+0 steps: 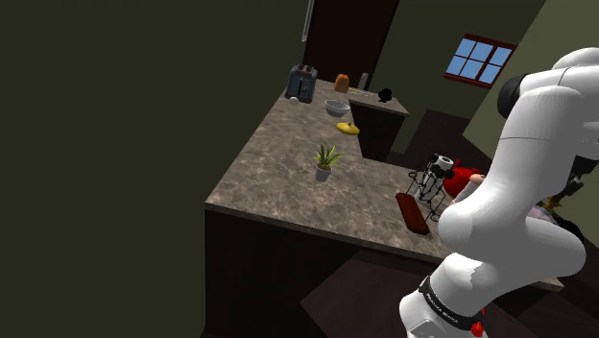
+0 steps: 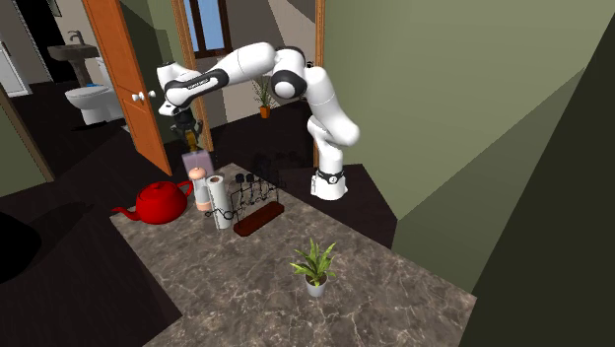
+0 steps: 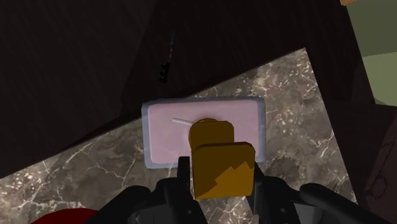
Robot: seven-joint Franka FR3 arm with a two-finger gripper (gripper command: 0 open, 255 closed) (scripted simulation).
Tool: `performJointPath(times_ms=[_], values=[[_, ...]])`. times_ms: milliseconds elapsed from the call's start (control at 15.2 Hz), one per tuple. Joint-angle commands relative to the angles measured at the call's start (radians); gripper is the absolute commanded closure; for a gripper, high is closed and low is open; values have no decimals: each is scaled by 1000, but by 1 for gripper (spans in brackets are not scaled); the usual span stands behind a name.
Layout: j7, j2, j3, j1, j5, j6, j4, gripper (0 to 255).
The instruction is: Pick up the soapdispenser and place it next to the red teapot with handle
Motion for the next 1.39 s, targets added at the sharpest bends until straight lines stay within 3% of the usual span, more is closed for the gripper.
performJointPath(times_ms=[0,462,528,858,1122,1320], values=[[-1,3,2,0,3,10,-7,255],[-1,3,2,0,3,10,-7,255],[-1,3,2,0,3,10,-7,0],[-1,3,2,0,3,10,-7,0],[21,-26,-18,5,-28,-104,90,0],[21,-26,-18,5,-28,-104,90,0]])
